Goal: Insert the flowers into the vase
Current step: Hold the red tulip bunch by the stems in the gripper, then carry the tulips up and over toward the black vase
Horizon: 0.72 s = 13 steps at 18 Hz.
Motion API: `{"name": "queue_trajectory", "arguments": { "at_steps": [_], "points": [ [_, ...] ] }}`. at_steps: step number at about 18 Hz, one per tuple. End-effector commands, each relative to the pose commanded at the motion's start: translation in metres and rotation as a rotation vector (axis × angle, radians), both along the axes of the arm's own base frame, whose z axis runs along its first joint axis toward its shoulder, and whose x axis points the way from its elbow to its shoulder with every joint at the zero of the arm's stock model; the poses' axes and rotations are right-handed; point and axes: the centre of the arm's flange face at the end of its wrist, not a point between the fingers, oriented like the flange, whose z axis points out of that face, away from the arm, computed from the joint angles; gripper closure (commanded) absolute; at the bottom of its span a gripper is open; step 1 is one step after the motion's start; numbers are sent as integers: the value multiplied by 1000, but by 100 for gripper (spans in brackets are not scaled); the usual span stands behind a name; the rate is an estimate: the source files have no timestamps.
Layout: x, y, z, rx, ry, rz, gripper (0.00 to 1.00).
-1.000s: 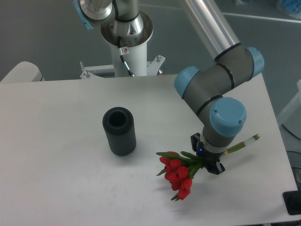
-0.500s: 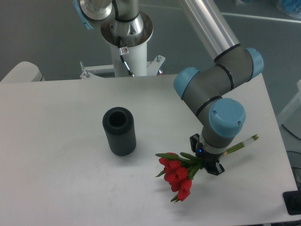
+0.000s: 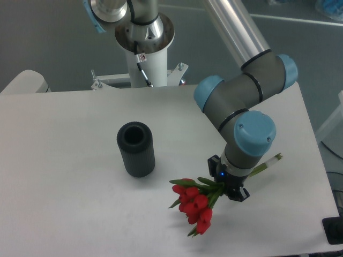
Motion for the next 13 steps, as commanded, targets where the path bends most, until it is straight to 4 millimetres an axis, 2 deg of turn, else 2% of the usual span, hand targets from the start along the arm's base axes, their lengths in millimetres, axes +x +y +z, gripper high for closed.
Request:
{"name": "queue_trajectory", "arguments": {
  "at_steps": [5,7,11,13],
  "points": [
    [15,13,21,130,-101,74,100],
    [22,21,30,213,-196,136,100],
    [40,24,67,410,-397,206,100],
    [43,23,81,490,-472,214,100]
  ]
}}
